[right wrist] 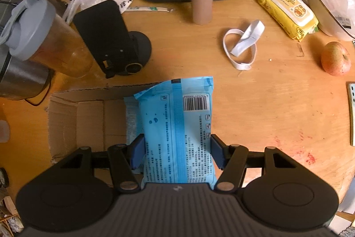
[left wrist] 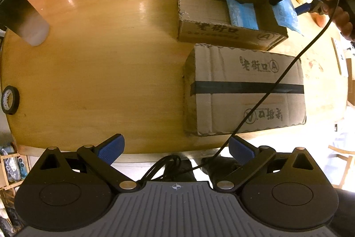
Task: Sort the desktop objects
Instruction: 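Lift the blue wipe pack with the right gripper and carry it over the open box, then lower the pack into the box beside the first pack and open the right gripper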
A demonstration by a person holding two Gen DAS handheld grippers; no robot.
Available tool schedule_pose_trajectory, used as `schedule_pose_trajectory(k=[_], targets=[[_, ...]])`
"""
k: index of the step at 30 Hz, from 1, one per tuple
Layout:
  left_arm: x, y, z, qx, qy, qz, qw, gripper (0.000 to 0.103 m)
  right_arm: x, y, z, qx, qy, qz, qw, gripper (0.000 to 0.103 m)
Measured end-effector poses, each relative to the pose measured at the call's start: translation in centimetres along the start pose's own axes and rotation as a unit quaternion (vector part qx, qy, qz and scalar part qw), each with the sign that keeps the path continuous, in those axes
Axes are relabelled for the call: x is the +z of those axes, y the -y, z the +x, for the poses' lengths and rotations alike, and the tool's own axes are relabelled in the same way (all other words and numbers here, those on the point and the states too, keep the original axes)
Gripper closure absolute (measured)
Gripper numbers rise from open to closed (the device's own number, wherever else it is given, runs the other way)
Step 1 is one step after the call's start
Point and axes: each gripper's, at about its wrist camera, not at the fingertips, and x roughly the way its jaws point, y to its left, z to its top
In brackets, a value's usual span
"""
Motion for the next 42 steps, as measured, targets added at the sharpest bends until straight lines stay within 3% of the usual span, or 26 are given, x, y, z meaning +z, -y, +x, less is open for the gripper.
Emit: schedule_pose_trajectory(k=[21, 42], targets=[[0.2, -1.5, 0.1, -0.008, 0.004, -0.005, 0.9999, 0.000, -0.1, -5.1, 0.5, 0.012, 0.000, -0.004, 1.000, 0.044], [0.0, -4.3, 0.0, -0.005, 0.008, -0.040, 0.9992, 0.000, -0.4, -10.3, 1.9, 0.020, -0.003, -0.019, 1.000, 0.044]])
